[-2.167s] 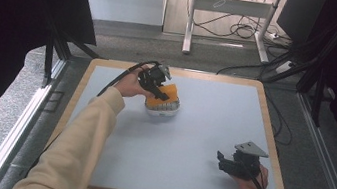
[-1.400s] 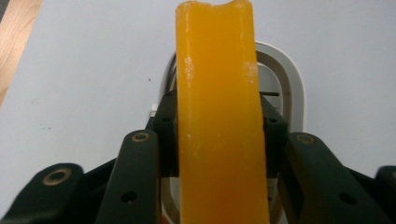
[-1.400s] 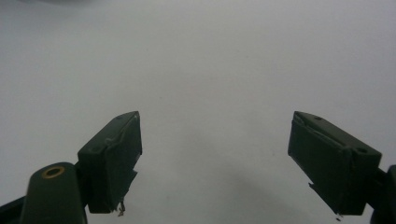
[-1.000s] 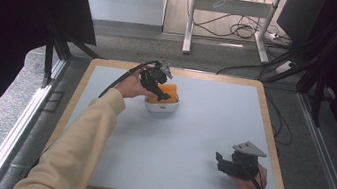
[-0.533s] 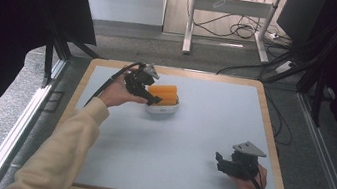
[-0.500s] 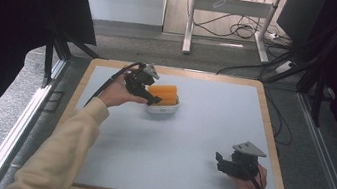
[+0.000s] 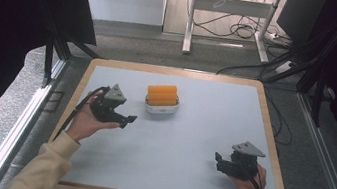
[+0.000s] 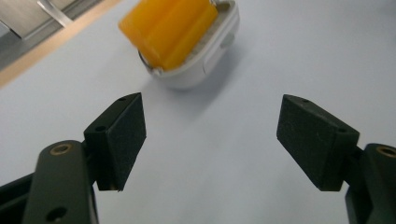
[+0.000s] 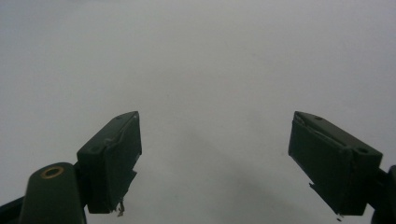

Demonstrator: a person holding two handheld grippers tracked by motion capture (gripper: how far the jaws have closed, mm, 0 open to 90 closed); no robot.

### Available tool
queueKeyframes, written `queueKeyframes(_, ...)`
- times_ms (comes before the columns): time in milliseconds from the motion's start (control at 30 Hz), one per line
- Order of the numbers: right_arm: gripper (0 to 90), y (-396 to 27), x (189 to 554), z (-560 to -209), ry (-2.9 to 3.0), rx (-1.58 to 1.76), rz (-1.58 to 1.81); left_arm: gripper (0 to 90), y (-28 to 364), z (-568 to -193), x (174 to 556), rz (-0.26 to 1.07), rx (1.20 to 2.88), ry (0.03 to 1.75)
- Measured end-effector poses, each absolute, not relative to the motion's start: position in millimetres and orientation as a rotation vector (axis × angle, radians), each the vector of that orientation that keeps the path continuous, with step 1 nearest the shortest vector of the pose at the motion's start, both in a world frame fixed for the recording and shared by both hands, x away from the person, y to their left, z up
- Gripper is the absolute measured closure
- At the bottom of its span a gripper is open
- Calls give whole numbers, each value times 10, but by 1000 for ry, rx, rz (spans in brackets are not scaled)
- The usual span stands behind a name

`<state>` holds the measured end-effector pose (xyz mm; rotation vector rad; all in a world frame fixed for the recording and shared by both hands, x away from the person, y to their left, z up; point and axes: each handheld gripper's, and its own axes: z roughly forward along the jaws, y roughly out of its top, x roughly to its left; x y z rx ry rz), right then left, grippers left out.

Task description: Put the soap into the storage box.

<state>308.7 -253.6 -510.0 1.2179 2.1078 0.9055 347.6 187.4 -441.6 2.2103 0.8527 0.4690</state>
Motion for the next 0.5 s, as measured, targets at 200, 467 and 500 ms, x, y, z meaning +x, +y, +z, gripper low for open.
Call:
queueKeyframes(200,174,-2522,3089,-5110,2110,1219,903,237,2002,-4574,3218,447,2191,891)
queueKeyframes(467,174,-2509,3090,-5115,2114,1208,927,230,2097,-4769,3067,416,2208,941)
queueKeyframes(500,174,-2509,3090,-5115,2114,1208,927,230,2097,-4769,3067,416,2208,941)
